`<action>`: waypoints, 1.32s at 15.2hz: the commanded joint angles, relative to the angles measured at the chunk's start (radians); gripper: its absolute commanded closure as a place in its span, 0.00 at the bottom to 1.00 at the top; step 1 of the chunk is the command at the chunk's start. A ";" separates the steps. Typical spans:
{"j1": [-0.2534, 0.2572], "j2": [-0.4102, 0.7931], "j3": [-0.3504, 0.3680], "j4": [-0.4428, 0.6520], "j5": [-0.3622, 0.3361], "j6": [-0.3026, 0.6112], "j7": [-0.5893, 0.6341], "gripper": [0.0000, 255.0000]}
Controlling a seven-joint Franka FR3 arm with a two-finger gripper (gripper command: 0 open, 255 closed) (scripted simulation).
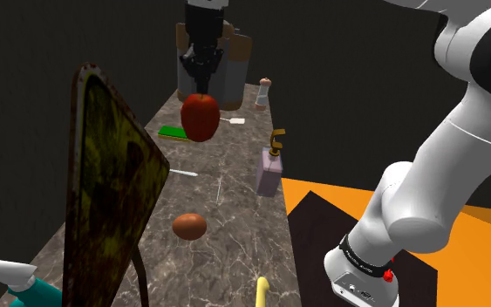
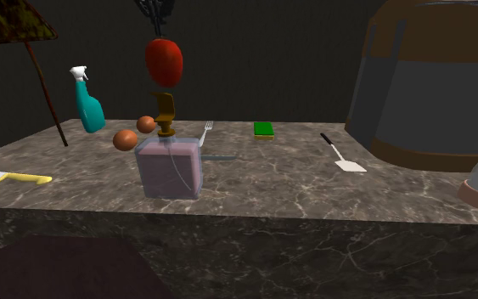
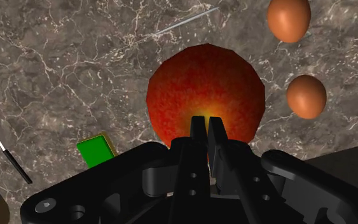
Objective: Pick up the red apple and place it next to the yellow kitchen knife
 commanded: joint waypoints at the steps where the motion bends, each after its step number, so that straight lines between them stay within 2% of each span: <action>1: 0.022 -0.020 0.024 -0.025 0.005 0.003 0.047 1.00; 10: 0.118 -0.046 0.141 -0.047 0.023 -0.006 0.258 1.00; 18: 0.213 0.011 0.260 0.021 0.014 -0.027 0.473 1.00; 20: 0.213 0.004 0.259 -0.014 0.017 0.002 0.472 1.00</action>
